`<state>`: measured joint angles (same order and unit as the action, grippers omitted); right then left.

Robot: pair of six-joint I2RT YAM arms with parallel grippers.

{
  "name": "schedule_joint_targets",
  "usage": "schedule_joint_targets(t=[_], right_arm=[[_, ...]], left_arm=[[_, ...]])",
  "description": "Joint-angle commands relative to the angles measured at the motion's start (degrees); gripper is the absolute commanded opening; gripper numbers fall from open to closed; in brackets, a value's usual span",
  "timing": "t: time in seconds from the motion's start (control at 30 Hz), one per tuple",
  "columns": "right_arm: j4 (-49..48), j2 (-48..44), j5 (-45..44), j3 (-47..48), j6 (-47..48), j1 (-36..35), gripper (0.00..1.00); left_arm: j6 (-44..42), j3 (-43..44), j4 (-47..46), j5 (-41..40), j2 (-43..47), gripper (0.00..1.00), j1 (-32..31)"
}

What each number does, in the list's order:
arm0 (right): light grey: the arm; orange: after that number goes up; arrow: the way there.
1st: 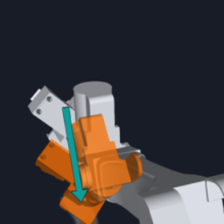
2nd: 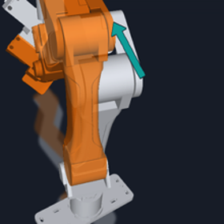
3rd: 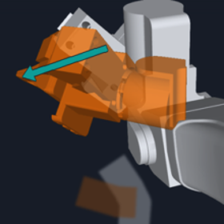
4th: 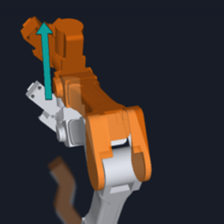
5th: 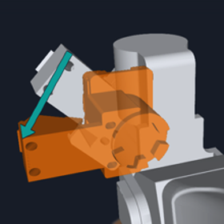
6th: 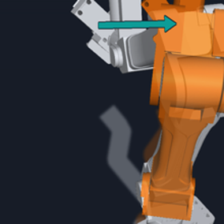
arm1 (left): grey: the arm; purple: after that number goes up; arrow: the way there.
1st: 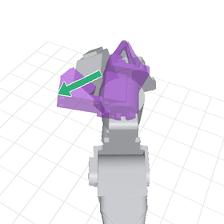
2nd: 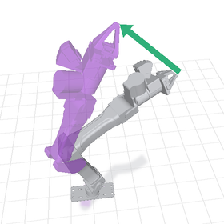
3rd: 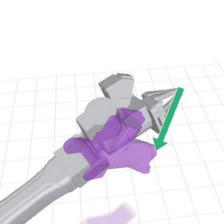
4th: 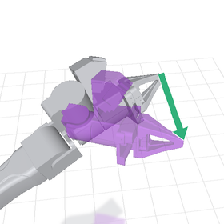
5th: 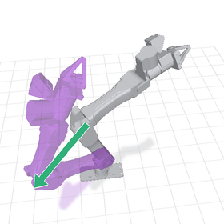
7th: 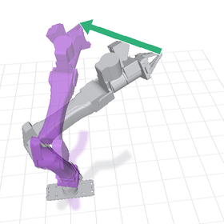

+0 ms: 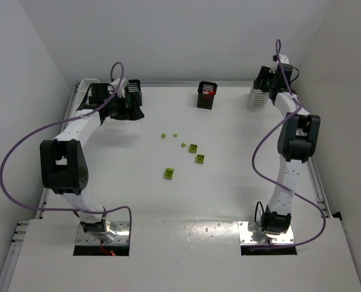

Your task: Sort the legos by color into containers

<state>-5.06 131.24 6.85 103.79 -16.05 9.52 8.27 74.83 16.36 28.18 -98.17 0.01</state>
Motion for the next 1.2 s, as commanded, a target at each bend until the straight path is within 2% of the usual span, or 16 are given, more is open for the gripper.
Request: schedule_joint_targets(t=[0.0, 0.07, 0.17, 0.3, 0.33, 0.43, 0.5, 0.63, 0.73, 0.8, 0.87, 1.03, 1.17], right_arm=[[1.80, -10.99, 5.80, -2.26, 7.59, -1.07, 0.58], [3.73, -14.33, 9.13, -7.44, 13.91, -1.70, 0.58], [7.85, -20.49, 9.93, -14.13, 16.14, -1.70, 0.58], [10.60, -24.62, 9.93, -19.40, 15.53, -1.17, 0.59], [10.60, -26.46, 9.93, -22.37, 15.53, -1.17, 0.59], [9.98, -28.84, 9.93, -26.86, 15.53, -1.17, 0.61], [9.98, -30.59, 9.93, -28.20, 15.53, -1.17, 0.61], [9.98, -32.62, 10.64, -30.57, 15.53, -1.69, 0.61], [9.98, -33.15, 10.64, -31.10, 15.53, -1.70, 0.62], [9.98, -33.15, 10.64, -31.10, 15.53, -1.70, 0.62], [10.51, -33.15, 10.64, -31.10, 15.53, -1.70, 0.62], [11.65, -33.15, 10.64, -30.49, 16.14, -1.70, 0.62], [12.27, -32.63, 10.64, -30.49, 16.67, -1.17, 0.62]], left_arm=[[-7.99, 1.81, 7.17, 2.05, 2.54, 0.99, -3.77], [-12.29, 0.50, 10.17, 2.05, 3.77, 0.99, -5.71], [-18.89, -3.80, 12.99, -1.72, 6.76, 0.99, -11.42], [-27.94, -9.08, 16.50, -5.33, 9.31, 0.98, -22.14], [-33.09, -10.74, 19.12, -5.94, 9.31, 0.96, -26.60], [-42.07, -11.90, 23.61, -6.65, 9.31, 0.96, -33.29], [-42.90, -12.60, 24.24, -6.12, 7.91, 0.94, -35.16], [-32.92, -10.59, 19.34, -12.09, 2.99, 0.87, -37.63], [-25.08, -10.58, 14.33, -16.83, 2.46, 0.87, -38.16], [-18.75, -10.58, 12.91, -19.39, 1.41, 0.91, -39.47], [-12.36, -9.53, 12.29, -19.92, 0.62, 0.99, -40.26], [-0.04, -9.52, 10.27, -23.43, 0.08, 0.99, -44.04], [4.02, -9.52, 10.27, -27.65, -0.44, 0.99, -46.86]])
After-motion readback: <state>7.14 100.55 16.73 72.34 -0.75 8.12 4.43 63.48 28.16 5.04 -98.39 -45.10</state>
